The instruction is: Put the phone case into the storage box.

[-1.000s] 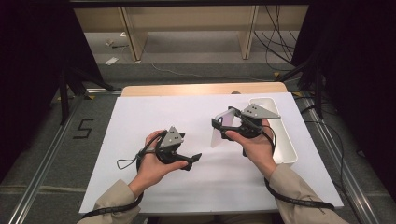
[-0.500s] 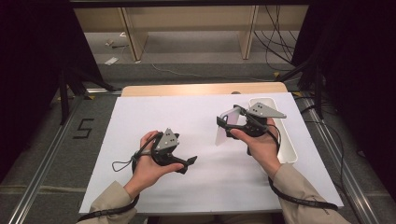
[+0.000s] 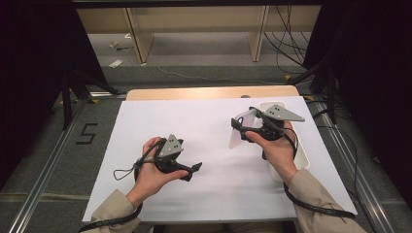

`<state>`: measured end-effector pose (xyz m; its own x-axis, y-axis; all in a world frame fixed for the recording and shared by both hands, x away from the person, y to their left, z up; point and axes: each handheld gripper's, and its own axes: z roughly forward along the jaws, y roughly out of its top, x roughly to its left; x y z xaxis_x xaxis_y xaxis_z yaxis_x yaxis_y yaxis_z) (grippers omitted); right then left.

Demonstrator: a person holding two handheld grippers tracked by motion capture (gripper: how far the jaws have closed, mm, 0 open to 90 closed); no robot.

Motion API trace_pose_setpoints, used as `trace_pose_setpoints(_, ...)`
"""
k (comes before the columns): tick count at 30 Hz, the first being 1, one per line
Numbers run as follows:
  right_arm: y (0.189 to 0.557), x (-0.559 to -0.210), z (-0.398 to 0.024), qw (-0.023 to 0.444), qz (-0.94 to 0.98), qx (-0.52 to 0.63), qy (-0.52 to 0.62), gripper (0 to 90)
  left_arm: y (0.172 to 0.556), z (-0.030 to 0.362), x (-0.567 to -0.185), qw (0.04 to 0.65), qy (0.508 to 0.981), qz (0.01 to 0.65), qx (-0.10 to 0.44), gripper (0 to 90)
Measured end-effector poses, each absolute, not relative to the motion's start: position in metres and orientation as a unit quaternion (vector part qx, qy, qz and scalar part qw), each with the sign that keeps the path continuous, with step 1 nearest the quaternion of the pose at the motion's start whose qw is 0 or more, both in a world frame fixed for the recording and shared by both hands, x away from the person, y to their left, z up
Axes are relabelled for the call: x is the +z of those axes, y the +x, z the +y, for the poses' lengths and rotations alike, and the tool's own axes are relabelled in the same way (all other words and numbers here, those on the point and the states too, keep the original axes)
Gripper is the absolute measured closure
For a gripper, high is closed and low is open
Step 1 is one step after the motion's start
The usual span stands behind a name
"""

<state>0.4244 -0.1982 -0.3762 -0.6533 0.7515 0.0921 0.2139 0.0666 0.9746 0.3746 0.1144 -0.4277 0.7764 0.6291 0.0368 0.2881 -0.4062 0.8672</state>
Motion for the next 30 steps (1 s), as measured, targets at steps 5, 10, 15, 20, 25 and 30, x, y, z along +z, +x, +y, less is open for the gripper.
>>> trace_pose_setpoints(5, 0.425, -0.375, -0.202, 0.232, 0.691, 0.586, 0.353, 18.3, 0.374, 0.115, -0.428, 0.466, 0.818, 0.281, 0.185, 0.0)
trace_pose_setpoints(10, 0.426, -0.375, -0.205, 0.236, 0.690, 0.585, 0.356, 18.3, 0.374, 0.116, -0.428, 0.466, 0.817, 0.283, 0.188, 0.0)
trace_pose_setpoints(15, 0.427, -0.374, -0.208, 0.238, 0.687, 0.585, 0.360, 18.3, 0.374, 0.117, -0.428, 0.466, 0.818, 0.283, 0.186, 0.0)
trace_pose_setpoints(20, 0.428, -0.373, -0.211, 0.241, 0.685, 0.582, 0.365, 18.3, 0.373, 0.117, -0.428, 0.467, 0.817, 0.283, 0.187, 0.0)
trace_pose_setpoints(25, 0.429, -0.372, -0.215, 0.245, 0.682, 0.582, 0.369, 18.3, 0.373, 0.118, -0.429, 0.467, 0.816, 0.285, 0.186, 0.0)
trace_pose_setpoints(30, 0.429, -0.370, -0.219, 0.250, 0.678, 0.582, 0.372, 18.2, 0.373, 0.118, -0.428, 0.468, 0.815, 0.285, 0.187, 0.0)
